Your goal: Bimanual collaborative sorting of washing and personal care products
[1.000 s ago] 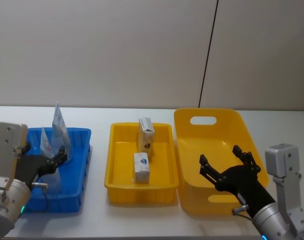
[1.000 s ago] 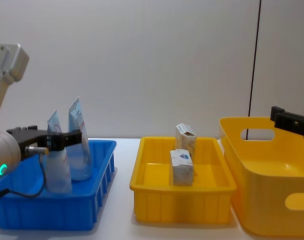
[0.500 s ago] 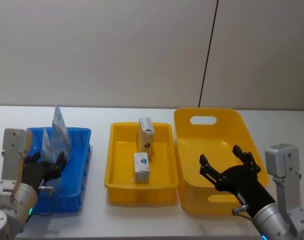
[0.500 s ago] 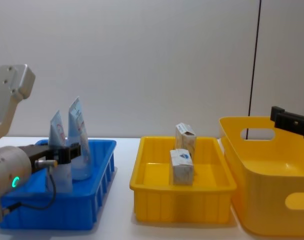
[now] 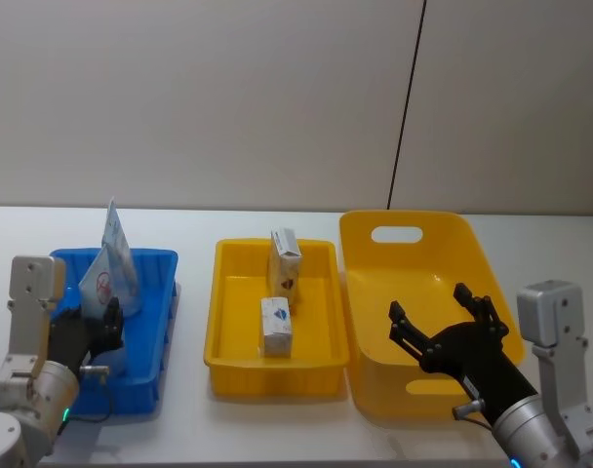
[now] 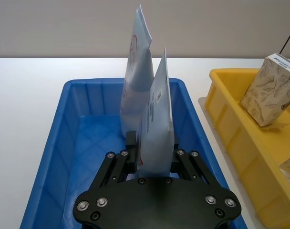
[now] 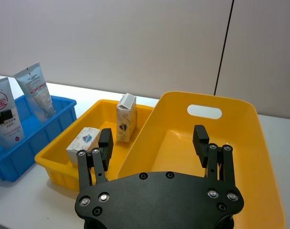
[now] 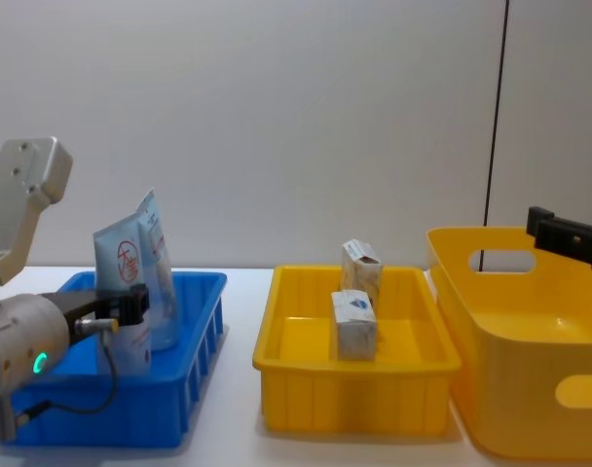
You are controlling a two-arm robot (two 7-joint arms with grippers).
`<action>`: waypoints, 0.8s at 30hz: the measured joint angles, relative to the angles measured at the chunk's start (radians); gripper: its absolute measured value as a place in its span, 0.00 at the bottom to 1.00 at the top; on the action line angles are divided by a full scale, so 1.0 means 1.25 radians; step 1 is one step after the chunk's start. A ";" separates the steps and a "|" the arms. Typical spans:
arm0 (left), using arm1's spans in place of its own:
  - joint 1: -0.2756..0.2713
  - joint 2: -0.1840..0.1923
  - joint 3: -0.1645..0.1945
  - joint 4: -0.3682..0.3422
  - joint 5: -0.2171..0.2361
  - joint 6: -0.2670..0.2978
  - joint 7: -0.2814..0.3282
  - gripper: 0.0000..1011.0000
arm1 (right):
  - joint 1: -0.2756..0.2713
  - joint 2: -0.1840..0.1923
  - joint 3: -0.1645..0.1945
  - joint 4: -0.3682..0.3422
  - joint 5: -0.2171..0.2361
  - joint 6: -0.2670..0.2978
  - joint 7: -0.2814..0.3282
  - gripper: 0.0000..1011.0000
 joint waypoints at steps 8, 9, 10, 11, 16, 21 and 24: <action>-0.004 0.003 0.003 -0.002 0.014 -0.032 -0.021 0.30 | 0.000 0.000 0.000 0.000 0.000 0.000 0.000 0.99; -0.005 0.005 0.003 -0.005 0.015 -0.035 -0.023 0.30 | 0.000 0.000 0.000 0.000 0.000 0.000 0.000 0.99; -0.005 0.007 0.004 -0.009 0.017 -0.038 -0.027 0.29 | 0.000 0.000 0.000 0.000 0.000 0.000 0.000 0.99; -0.006 0.010 0.004 -0.016 0.019 -0.043 -0.034 0.29 | 0.000 0.000 0.000 0.000 0.000 0.000 0.000 0.99; -0.008 0.023 0.006 -0.046 0.022 -0.055 -0.061 0.27 | 0.000 0.000 0.000 0.000 0.000 0.000 0.000 0.99; -0.014 0.044 0.007 -0.093 0.022 -0.059 -0.103 0.26 | 0.000 0.000 0.000 0.000 0.000 0.000 0.000 0.99; -0.018 0.057 0.007 -0.119 0.017 -0.059 -0.131 0.26 | 0.000 0.000 0.000 0.000 0.000 0.000 0.000 0.99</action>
